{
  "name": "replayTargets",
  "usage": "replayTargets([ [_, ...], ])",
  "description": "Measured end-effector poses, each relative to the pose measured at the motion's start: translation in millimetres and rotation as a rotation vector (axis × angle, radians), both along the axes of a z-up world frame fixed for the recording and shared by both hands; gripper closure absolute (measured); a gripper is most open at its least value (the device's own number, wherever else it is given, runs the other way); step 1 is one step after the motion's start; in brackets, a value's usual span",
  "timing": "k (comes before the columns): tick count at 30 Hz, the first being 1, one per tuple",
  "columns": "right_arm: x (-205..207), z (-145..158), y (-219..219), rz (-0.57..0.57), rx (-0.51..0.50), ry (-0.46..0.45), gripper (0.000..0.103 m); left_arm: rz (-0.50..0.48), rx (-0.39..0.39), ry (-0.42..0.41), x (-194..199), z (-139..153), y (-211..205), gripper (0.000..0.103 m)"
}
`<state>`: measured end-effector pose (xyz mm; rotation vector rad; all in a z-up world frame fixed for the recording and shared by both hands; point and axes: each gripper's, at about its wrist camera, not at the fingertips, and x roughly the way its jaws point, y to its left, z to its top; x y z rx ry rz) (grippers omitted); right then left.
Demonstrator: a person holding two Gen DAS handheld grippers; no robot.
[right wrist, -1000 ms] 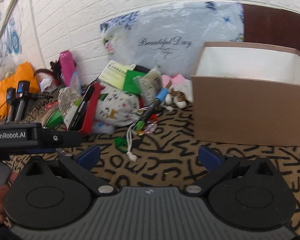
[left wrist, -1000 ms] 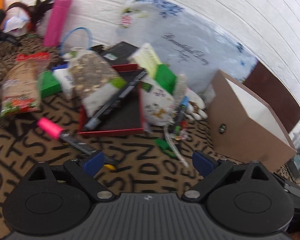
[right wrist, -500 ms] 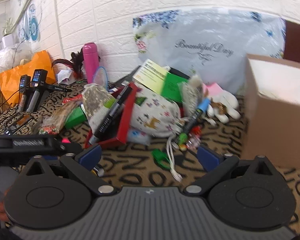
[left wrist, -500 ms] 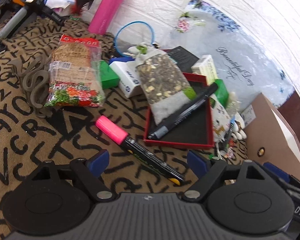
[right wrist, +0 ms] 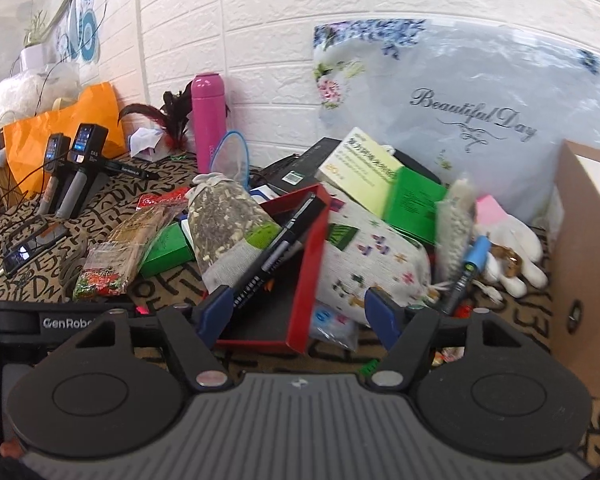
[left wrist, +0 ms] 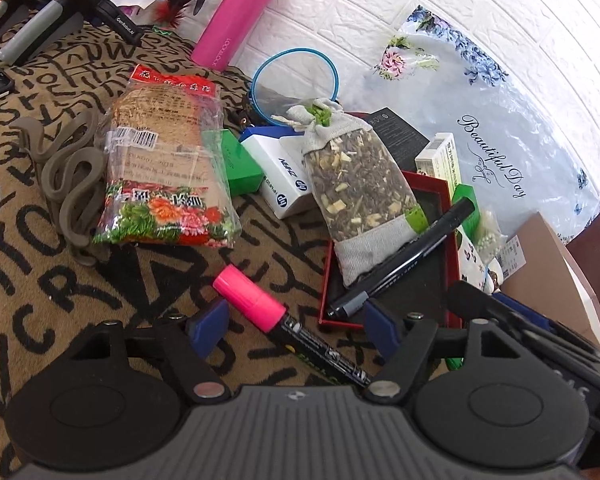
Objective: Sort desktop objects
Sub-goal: 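Move the right tool back toward the black marker while the left tool approaches the pink highlighter, then grasp the black marker with the right gripper while the left gripper grasps the pink highlighter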
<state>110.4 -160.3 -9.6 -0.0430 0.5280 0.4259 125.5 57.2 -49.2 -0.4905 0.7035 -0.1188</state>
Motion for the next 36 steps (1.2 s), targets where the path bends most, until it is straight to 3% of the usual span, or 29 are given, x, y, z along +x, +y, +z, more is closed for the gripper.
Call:
replayTargets([
  [3,10,-6,9,0.009,-0.023,0.013,0.038,0.005,0.006,-0.002,3,0,1,0.037],
  [6,18,-15,13,-0.005,-0.052,0.061,0.072,-0.006,0.026,0.0,5,-1,-2,0.047],
  [7,20,-17,12,-0.022,-0.06,0.074,0.079,-0.014,0.034,0.001,5,-1,-3,0.053],
  [13,12,-20,4,-0.008,-0.077,0.081,0.093,-0.063,0.055,0.022,5,-2,-14,0.074],
  [16,7,-22,-2,-0.014,-0.098,0.095,0.096,-0.103,0.049,0.028,2,-2,-21,0.081],
  [24,-24,-34,-50,-0.1,-0.121,0.165,0.098,-0.257,0.099,0.038,-23,0,-54,0.086],
  [27,-35,-30,-73,-0.143,-0.088,0.163,0.095,-0.278,0.103,0.049,-34,-1,-61,0.083],
  [29,-41,-27,-80,-0.146,-0.094,0.16,0.093,-0.283,0.095,0.051,-38,-1,-62,0.074],
  [32,-50,-25,-81,-0.143,-0.112,0.133,0.092,-0.29,0.093,0.053,-42,1,-64,0.068],
  [36,-52,-25,-82,-0.156,-0.118,0.127,0.085,-0.297,0.105,0.058,-46,0,-65,0.068],
])
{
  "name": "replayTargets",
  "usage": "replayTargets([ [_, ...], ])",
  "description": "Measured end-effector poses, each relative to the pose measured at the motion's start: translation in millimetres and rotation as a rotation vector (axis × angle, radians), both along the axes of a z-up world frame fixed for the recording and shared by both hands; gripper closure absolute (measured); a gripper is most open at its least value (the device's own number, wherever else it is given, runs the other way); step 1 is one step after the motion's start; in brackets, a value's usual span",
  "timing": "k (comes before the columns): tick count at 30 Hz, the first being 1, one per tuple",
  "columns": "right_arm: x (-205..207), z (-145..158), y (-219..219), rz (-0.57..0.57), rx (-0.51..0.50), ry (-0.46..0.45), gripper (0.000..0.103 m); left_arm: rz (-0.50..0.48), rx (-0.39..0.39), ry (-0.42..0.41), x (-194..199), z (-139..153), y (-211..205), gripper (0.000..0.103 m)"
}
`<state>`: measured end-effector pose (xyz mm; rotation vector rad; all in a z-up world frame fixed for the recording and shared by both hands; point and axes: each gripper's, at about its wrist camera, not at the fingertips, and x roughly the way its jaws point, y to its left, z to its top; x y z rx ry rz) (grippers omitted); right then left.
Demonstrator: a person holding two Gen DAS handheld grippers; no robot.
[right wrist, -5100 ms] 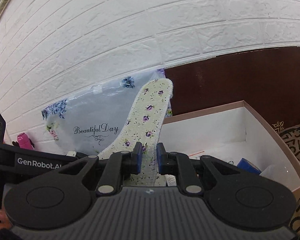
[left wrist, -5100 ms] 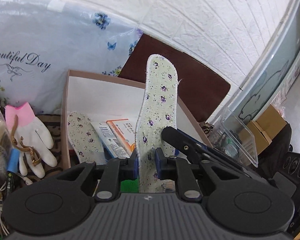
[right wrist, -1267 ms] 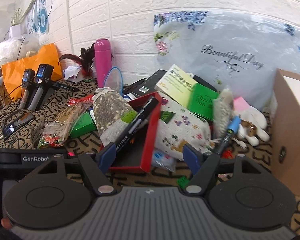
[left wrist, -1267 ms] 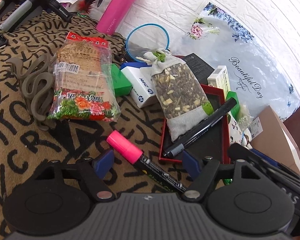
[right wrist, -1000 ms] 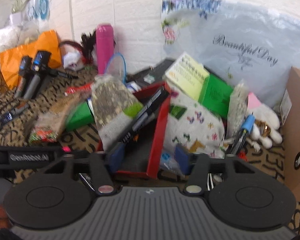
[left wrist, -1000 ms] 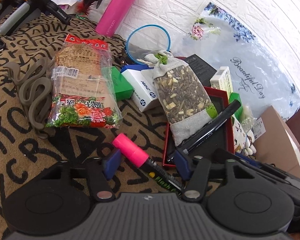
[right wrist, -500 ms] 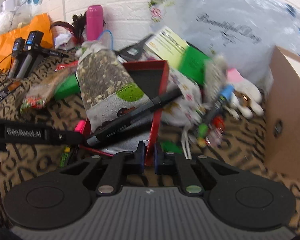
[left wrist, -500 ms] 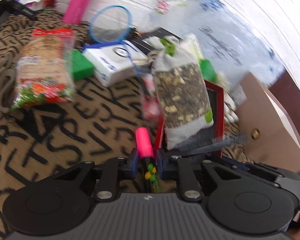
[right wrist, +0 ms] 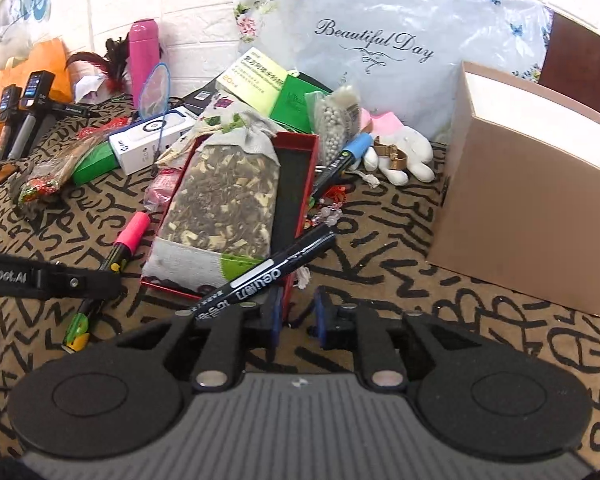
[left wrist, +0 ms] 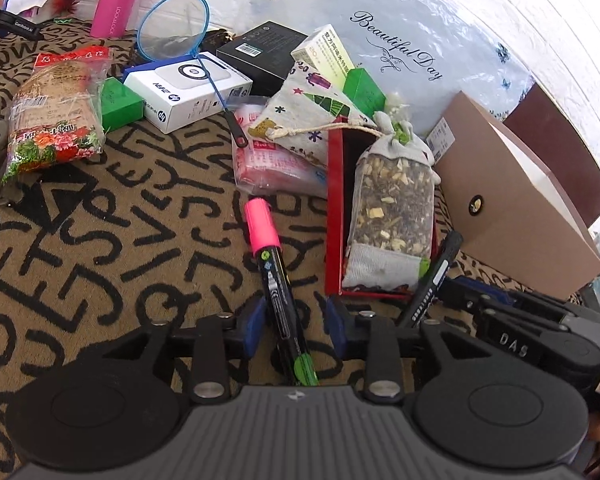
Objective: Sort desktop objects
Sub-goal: 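Grasp the black marker with the right gripper while the left gripper grasps the pink highlighter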
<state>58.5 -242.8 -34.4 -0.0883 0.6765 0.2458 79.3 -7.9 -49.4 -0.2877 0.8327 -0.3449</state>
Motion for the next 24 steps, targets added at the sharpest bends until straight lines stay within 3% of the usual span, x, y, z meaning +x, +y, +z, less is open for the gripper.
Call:
replayTargets([
  [6,-5,9,-11,-0.043,0.103,0.032,0.079,-0.002,-0.002,0.003,-2,-1,0,0.067],
  [8,-11,13,-14,-0.063,0.155,0.039,0.061,-0.004,-0.001,0.004,-2,-1,-1,0.066],
  [12,-20,16,-9,-0.057,0.2,0.022,0.056,-0.014,0.013,-0.002,-2,-1,-5,0.065],
  [17,-19,4,12,-0.058,0.115,0.056,0.055,-0.06,0.017,-0.005,-8,-1,-10,0.068],
  [21,-33,-5,26,-0.019,-0.074,0.018,0.055,-0.09,0.042,-0.012,-14,-1,-17,0.076],
  [24,-41,-13,16,-0.025,-0.092,0.041,0.055,-0.103,0.037,-0.006,-19,-1,-18,0.076],
])
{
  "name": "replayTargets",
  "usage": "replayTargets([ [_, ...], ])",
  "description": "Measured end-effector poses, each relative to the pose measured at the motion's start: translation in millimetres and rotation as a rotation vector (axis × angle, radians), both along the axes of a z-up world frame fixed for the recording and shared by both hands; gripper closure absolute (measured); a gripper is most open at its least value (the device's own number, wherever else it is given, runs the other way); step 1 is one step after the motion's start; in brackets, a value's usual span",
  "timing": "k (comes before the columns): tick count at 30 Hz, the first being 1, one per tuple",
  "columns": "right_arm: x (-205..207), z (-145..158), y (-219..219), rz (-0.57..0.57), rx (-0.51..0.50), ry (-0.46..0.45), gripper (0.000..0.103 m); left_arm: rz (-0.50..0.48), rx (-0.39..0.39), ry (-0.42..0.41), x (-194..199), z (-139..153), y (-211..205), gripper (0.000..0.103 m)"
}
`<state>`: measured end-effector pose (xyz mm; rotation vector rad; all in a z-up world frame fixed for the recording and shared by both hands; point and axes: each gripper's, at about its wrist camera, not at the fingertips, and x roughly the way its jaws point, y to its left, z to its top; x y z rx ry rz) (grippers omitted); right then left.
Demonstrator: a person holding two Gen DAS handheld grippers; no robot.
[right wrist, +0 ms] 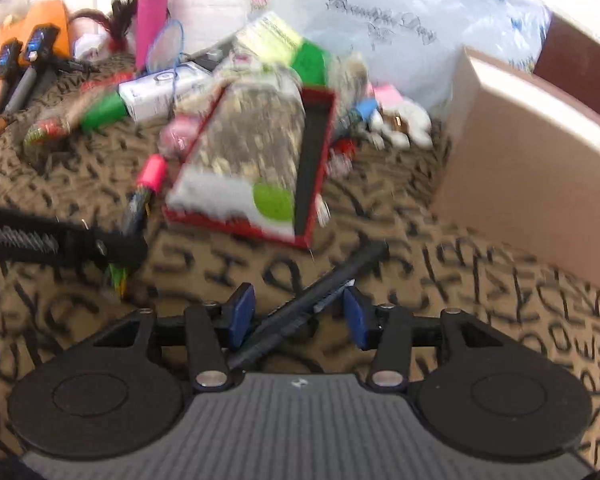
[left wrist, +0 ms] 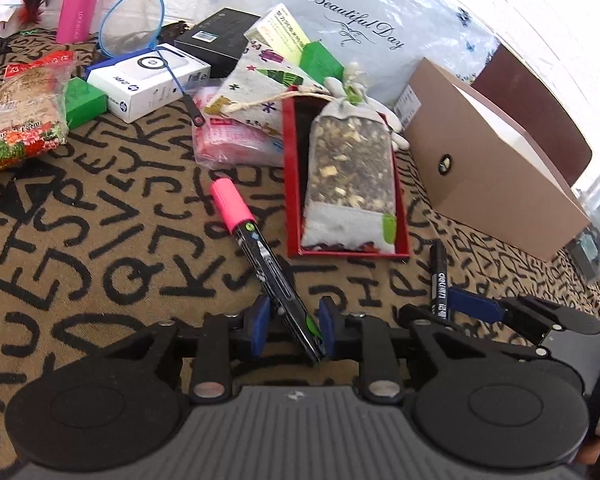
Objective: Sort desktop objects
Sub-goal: 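Grasp the black marker with the right gripper while the left gripper grasps the pink highlighter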
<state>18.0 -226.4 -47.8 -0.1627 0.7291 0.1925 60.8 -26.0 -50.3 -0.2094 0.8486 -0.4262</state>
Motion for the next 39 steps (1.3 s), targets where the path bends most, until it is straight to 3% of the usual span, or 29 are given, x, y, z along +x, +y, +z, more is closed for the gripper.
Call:
replayTargets([
  [9,-3,0,-18,-0.06,0.059,0.008,0.056,0.084,0.002,0.008,17,0,-3,0.067],
  [14,-6,0,-17,-0.019,0.057,0.0,0.081,0.069,0.041,0.006,16,0,-3,0.085],
  [16,-8,2,-21,0.005,0.07,0.017,0.087,0.042,0.05,0.017,8,1,0,0.088],
  [22,-18,6,-36,0.028,0.079,0.063,0.09,0.013,0.08,0.026,-7,3,4,0.087],
  [30,-12,3,-32,0.017,0.062,0.051,0.088,0.019,0.1,0.006,6,2,-11,0.06],
  [31,-11,3,-32,0.02,0.058,0.049,0.088,0.016,0.111,0.0,5,2,-13,0.061],
  [33,-9,2,-32,0.025,0.056,0.044,0.088,0.008,0.158,-0.015,2,3,-18,0.071],
  [34,-8,2,-32,0.027,0.054,0.044,0.088,0.007,0.188,-0.021,1,3,-20,0.083],
  [35,-9,2,-32,0.029,0.052,0.042,0.089,0.008,0.2,-0.021,0,4,-21,0.085],
  [39,-14,2,-34,0.024,0.078,0.04,0.091,0.045,0.148,0.0,-1,3,-14,0.086],
])
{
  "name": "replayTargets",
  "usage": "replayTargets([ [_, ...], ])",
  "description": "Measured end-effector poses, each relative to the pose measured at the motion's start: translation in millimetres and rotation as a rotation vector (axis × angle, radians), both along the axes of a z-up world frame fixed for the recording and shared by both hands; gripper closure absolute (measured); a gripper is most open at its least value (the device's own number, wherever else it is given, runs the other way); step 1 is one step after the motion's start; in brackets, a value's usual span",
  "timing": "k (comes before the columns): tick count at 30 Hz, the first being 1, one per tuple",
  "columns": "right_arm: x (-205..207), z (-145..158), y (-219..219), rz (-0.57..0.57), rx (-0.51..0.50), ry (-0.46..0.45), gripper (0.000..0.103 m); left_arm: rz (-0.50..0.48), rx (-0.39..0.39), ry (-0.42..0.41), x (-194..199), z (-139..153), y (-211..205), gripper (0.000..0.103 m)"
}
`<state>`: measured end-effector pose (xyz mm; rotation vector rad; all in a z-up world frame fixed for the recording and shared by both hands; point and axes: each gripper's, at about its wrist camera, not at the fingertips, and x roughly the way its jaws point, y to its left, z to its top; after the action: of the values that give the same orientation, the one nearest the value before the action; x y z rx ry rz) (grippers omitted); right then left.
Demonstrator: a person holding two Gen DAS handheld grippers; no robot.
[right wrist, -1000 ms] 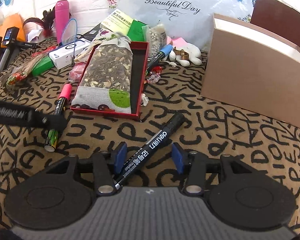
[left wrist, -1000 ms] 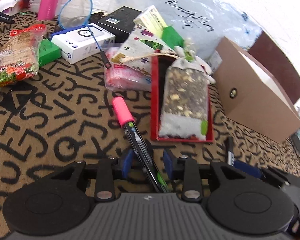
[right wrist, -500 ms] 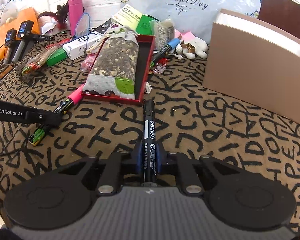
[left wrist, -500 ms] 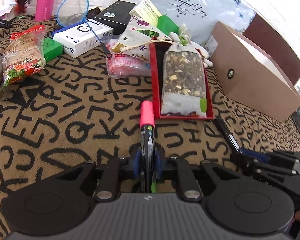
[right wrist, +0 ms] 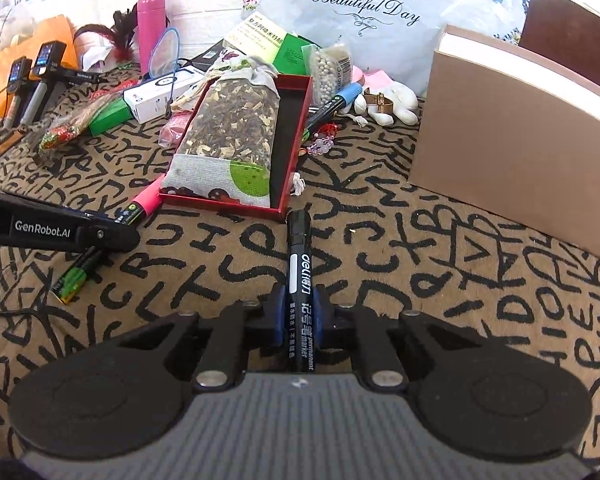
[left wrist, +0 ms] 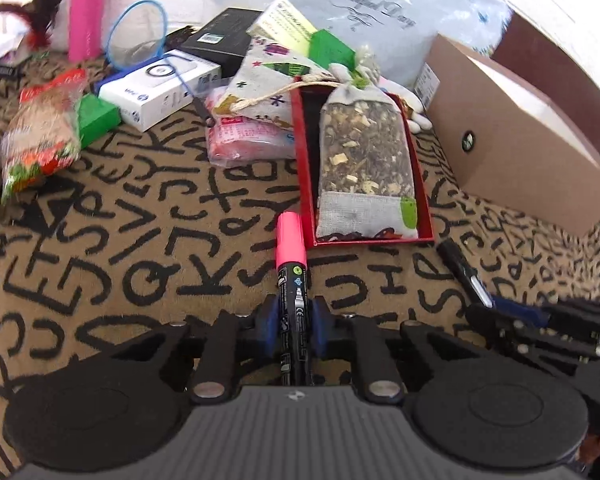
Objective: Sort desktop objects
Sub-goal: 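Grasp the black marker with the right gripper while the left gripper grasps the pink highlighter, then carry the black marker and pink highlighter with both grippers over the cardboard box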
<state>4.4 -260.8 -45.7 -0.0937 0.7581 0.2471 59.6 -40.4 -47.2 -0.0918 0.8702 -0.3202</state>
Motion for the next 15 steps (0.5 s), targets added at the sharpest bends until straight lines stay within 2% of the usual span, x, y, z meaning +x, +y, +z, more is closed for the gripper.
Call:
replayTargets([
  [4,-8,1,-3,-0.007,0.024,-0.001,0.091,-0.006,0.024,-0.006,-8,3,-5,0.087],
  [8,-18,3,-11,-0.028,0.075,0.003,0.091,-0.024,0.01,-0.007,-19,8,-7,0.088],
  [15,-35,16,-23,-0.049,0.113,-0.036,0.091,-0.077,-0.014,-0.058,-37,27,-17,0.088],
])
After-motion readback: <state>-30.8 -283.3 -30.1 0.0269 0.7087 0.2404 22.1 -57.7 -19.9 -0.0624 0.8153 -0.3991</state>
